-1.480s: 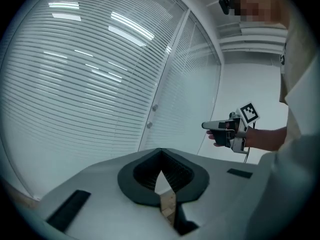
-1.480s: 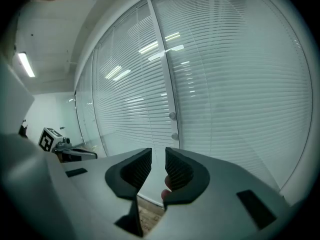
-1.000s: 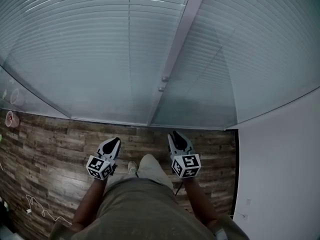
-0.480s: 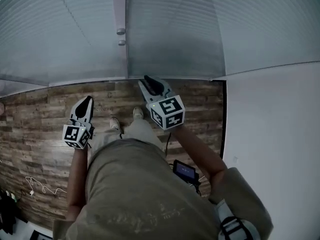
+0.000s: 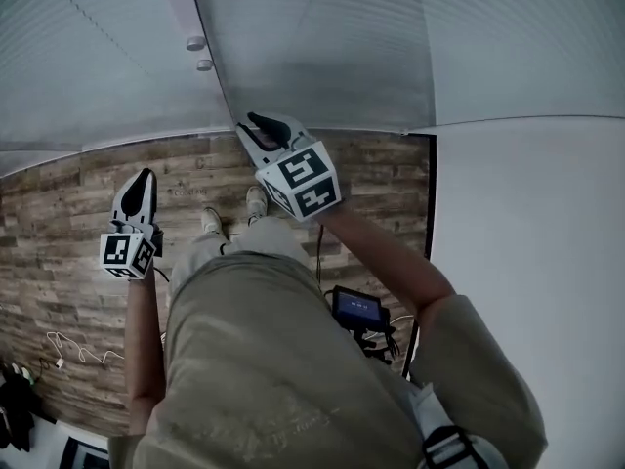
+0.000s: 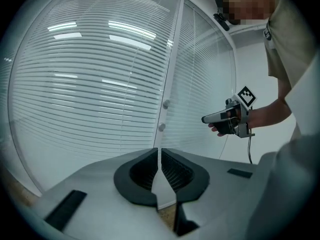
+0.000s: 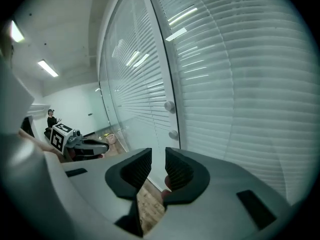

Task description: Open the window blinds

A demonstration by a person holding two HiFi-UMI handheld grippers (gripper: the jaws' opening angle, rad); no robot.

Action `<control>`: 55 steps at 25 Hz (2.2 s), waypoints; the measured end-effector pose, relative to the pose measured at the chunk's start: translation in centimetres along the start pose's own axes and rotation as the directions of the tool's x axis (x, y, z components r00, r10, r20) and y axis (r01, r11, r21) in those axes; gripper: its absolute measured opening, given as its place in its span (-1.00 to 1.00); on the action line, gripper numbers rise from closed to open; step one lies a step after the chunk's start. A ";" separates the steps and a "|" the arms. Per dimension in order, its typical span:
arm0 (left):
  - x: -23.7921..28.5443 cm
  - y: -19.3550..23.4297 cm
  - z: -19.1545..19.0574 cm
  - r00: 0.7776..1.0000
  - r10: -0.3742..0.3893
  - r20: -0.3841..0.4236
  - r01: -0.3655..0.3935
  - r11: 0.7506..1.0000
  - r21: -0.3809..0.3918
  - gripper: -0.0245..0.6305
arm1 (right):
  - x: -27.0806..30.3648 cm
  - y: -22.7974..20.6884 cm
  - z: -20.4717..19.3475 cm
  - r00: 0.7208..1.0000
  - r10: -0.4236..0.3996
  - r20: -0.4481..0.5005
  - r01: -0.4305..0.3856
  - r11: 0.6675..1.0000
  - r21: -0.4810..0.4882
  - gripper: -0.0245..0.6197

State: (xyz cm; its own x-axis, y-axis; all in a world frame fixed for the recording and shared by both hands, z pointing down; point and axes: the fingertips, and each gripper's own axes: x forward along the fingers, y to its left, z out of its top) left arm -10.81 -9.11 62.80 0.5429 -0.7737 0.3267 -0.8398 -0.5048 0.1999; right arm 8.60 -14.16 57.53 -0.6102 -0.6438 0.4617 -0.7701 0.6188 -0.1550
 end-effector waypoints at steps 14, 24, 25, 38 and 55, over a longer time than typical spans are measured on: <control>0.3 1.5 1.4 0.996 0.070 0.052 -0.067 0.996 -0.061 -0.88 | 1.2 0.0 2.7 0.998 0.046 0.053 -0.044 0.998 -0.040 -0.64; 0.8 -0.4 1.0 0.992 0.081 0.092 -0.059 0.973 -0.222 -0.88 | -0.7 -0.4 0.7 0.996 0.023 0.082 -0.023 1.000 -0.007 -0.64; 0.9 -0.8 1.0 0.992 0.077 0.097 -0.051 0.969 -0.241 -0.88 | -1.3 -0.5 0.3 0.997 0.011 0.081 -0.011 1.000 0.004 -0.64; 5.0 -3.8 5.0 0.993 -0.078 0.089 0.092 0.982 -0.164 -0.88 | -9.4 -5.1 -1.8 0.969 -0.218 0.112 0.207 0.973 0.105 -0.64; 1.8 -5.7 1.1 0.990 -0.122 0.064 0.133 0.965 -0.224 -0.88 | -12.5 -3.2 -5.0 0.939 -0.323 0.120 0.300 0.937 0.178 -0.64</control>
State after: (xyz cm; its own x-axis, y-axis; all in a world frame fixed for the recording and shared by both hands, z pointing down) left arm -5.06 -8.01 61.24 0.6408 -0.7291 0.2403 -0.7407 -0.5049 0.4433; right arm 19.64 -5.85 56.57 -0.3465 -0.8582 0.3788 -0.9377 0.3068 -0.1629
